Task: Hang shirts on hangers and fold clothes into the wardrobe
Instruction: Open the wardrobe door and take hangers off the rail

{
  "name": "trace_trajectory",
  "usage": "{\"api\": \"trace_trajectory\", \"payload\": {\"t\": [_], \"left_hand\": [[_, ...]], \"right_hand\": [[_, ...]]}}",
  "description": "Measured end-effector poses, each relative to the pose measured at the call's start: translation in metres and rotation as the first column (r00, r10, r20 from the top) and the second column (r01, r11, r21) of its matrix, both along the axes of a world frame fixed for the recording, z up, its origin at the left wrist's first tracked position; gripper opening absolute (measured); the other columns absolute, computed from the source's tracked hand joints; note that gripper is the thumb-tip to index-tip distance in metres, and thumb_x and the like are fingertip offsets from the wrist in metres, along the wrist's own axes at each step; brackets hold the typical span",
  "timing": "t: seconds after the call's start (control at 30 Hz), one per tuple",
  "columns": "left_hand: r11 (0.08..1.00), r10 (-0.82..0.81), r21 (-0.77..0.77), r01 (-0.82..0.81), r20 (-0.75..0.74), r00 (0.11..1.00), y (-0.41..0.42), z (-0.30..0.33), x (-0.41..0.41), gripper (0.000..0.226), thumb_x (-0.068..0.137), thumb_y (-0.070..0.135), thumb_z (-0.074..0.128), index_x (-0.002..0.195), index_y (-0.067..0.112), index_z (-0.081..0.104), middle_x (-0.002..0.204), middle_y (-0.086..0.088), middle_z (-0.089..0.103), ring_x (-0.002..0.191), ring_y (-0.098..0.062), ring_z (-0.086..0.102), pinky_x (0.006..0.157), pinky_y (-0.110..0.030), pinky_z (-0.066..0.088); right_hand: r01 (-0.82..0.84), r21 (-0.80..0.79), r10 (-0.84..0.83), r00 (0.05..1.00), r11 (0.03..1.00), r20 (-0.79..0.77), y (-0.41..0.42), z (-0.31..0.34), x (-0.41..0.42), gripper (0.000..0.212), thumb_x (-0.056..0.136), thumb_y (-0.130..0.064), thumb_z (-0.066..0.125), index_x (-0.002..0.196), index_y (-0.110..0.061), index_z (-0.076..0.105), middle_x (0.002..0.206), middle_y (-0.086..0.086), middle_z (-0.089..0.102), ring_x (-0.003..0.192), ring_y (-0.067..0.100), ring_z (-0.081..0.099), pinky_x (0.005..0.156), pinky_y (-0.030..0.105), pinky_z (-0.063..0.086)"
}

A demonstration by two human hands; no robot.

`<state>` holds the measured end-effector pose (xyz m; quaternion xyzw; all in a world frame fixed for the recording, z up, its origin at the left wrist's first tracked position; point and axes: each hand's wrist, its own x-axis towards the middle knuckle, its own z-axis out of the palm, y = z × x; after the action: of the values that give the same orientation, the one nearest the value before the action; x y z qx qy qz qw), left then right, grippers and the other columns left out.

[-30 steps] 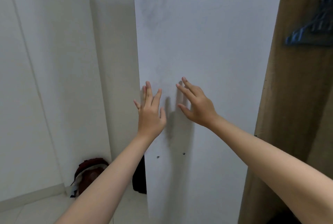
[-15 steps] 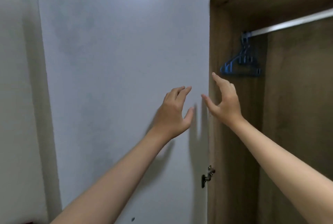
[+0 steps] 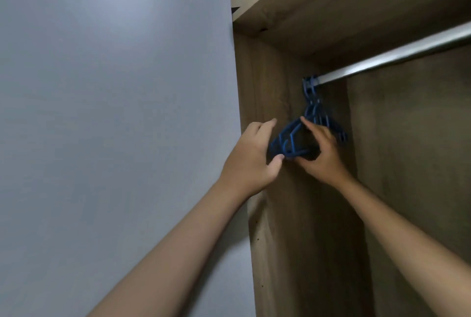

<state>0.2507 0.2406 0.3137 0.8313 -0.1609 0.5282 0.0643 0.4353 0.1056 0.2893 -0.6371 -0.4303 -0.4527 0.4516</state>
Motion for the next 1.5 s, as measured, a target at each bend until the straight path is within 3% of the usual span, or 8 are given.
{"api": "trace_trajectory", "payload": {"t": [0.1, 0.27, 0.47, 0.63, 0.9, 1.13, 1.37, 1.5], "left_hand": [[0.999, 0.042, 0.024, -0.041, -0.086, 0.995, -0.005, 0.012, 0.015, 0.067, 0.081, 0.024, 0.068, 0.140, 0.010, 0.039, 0.127, -0.009, 0.052, 0.116, -0.020, 0.051, 0.090, -0.018, 0.040], [0.993, 0.120, 0.018, -0.120, -0.241, 0.963, -0.013, 0.024, 0.026, 0.049, 0.076, 0.027, 0.073, 0.119, 0.008, 0.057, 0.110, -0.009, 0.058, 0.099, -0.022, 0.058, 0.083, -0.037, 0.052], [0.974, 0.196, -0.060, -0.217, -0.247, 0.949, -0.013, 0.023, 0.036, 0.040, 0.080, 0.006, 0.066, 0.119, 0.014, 0.063, 0.114, -0.005, 0.064, 0.103, -0.021, 0.062, 0.086, -0.039, 0.055], [0.969, 0.135, -0.172, -0.177, -0.232, 0.963, -0.016, 0.024, 0.035, 0.039, 0.079, 0.011, 0.070, 0.117, 0.014, 0.064, 0.113, -0.003, 0.067, 0.102, -0.017, 0.063, 0.087, -0.031, 0.054], [0.950, 0.065, -0.288, -0.123, -0.204, 0.977, -0.019, 0.023, 0.032, 0.039, 0.078, 0.004, 0.070, 0.116, 0.011, 0.066, 0.108, -0.004, 0.068, 0.093, -0.014, 0.064, 0.082, -0.022, 0.053], [0.936, 0.081, -0.323, -0.137, -0.179, 0.980, -0.019, 0.025, 0.026, 0.038, 0.078, 0.001, 0.067, 0.115, 0.011, 0.066, 0.106, -0.004, 0.067, 0.091, -0.013, 0.062, 0.079, -0.021, 0.051], [0.921, 0.069, -0.368, -0.123, -0.157, 0.985, -0.020, 0.025, 0.023, 0.035, 0.078, -0.002, 0.066, 0.110, 0.012, 0.066, 0.098, 0.000, 0.064, 0.090, -0.012, 0.061, 0.074, -0.018, 0.049], [0.918, 0.076, -0.375, -0.128, -0.151, 0.986, -0.021, 0.024, 0.023, 0.035, 0.079, -0.001, 0.066, 0.111, 0.013, 0.066, 0.099, 0.001, 0.064, 0.089, -0.011, 0.060, 0.074, -0.018, 0.048]], "right_hand": [[-0.101, -0.071, 0.101, 0.995, 0.992, 0.003, -0.001, 0.005, 0.021, 0.090, 0.066, -0.031, 0.082, 0.141, -0.036, 0.033, 0.127, 0.001, 0.051, 0.116, 0.012, 0.053, 0.100, 0.034, 0.046], [-0.142, -0.088, 0.143, 0.990, 0.986, 0.011, 0.004, 0.011, 0.029, 0.094, 0.058, -0.037, 0.085, 0.140, -0.032, 0.039, 0.116, -0.005, 0.057, 0.103, 0.003, 0.056, 0.089, 0.021, 0.049], [-0.230, -0.068, 0.230, 0.973, 0.971, -0.018, 0.003, 0.016, 0.023, 0.091, 0.051, -0.045, 0.082, 0.133, -0.036, 0.044, 0.104, -0.003, 0.057, 0.092, 0.003, 0.058, 0.079, 0.007, 0.045], [-0.201, -0.074, 0.203, 0.979, 0.977, 0.023, -0.004, 0.016, 0.023, 0.088, 0.055, -0.044, 0.083, 0.134, -0.033, 0.046, 0.101, -0.006, 0.052, 0.090, 0.004, 0.057, 0.078, 0.011, 0.048], [-0.065, -0.098, 0.080, 0.984, 0.993, 0.157, -0.012, 0.025, 0.029, 0.088, 0.058, -0.056, 0.077, 0.135, -0.024, 0.051, 0.111, 0.001, 0.043, 0.102, 0.007, 0.046, 0.092, 0.006, 0.036], [0.036, -0.183, -0.010, 0.990, 0.983, 0.141, -0.024, 0.039, 0.041, 0.087, 0.058, -0.061, 0.076, 0.136, -0.040, 0.045, 0.135, -0.002, 0.035, 0.126, 0.014, 0.034, 0.102, 0.026, 0.031], [-0.078, -0.199, 0.094, 0.993, 0.977, 0.072, -0.019, 0.039, 0.043, 0.089, 0.060, -0.049, 0.081, 0.138, -0.041, 0.039, 0.143, -0.003, 0.024, 0.129, 0.006, 0.028, 0.099, 0.012, 0.025], [-0.088, -0.161, 0.107, 0.988, 0.983, 0.111, -0.018, 0.038, 0.049, 0.088, 0.060, -0.048, 0.081, 0.138, -0.036, 0.041, 0.144, -0.005, 0.032, 0.130, 0.000, 0.029, 0.096, 0.003, 0.024]]}}
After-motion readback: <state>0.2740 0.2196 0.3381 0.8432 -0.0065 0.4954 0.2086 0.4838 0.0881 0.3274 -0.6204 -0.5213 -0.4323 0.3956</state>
